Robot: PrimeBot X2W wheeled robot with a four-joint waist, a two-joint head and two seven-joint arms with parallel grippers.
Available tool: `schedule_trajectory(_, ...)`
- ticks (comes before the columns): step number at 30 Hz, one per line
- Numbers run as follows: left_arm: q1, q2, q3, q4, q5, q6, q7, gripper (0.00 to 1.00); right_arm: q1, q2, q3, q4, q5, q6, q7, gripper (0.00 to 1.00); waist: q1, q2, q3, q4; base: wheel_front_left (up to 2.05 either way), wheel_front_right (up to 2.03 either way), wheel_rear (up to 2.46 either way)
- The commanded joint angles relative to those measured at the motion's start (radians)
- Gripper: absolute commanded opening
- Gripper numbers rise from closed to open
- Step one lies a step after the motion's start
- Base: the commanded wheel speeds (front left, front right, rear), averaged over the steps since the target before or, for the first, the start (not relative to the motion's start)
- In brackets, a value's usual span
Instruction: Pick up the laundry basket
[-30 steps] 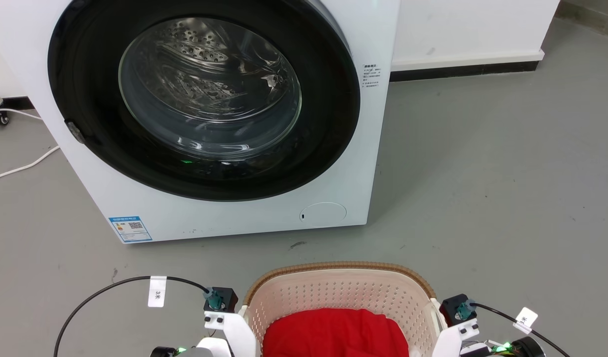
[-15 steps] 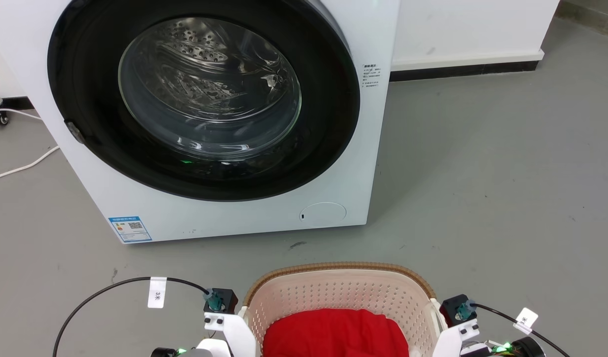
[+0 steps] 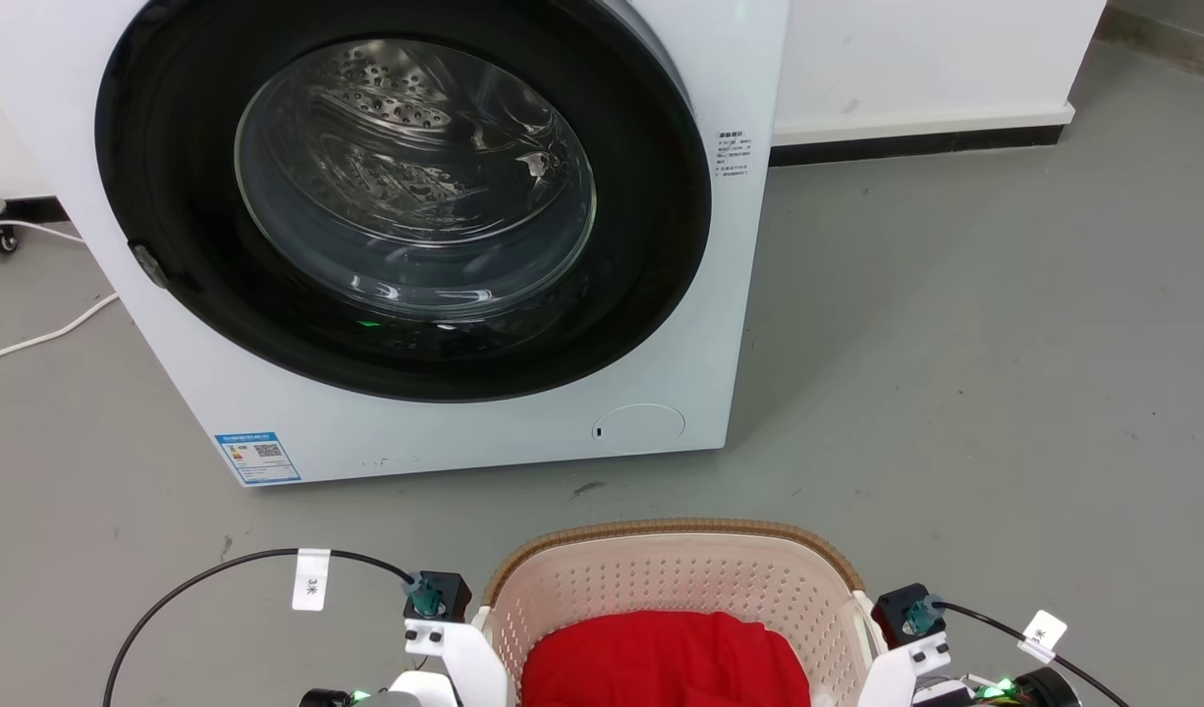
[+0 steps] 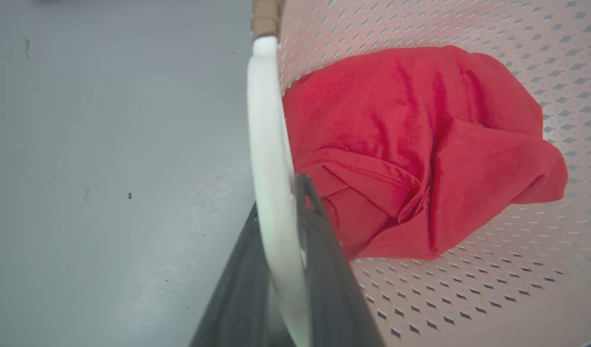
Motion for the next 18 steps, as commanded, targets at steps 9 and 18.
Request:
schedule_trajectory(9, -0.025, -0.02, -0.018, -0.015, -0.018, -0.02, -0.012, 0.0, -0.005, 0.011, 0.015, -0.006, 0.001, 0.012, -0.007, 0.0, 0.0, -0.0001, 0.005, -0.001, 0.0, 0.0, 0.0)
schedule_trajectory(18, -0.027, -0.02, -0.032, -0.015, -0.031, -0.02, -0.017, 0.0, -0.005, 0.013, 0.02, -0.006, 0.003, 0.012, -0.009, 0.0, 0.0, -0.0001, 0.007, -0.002, 0.0, 0.0, 0.0)
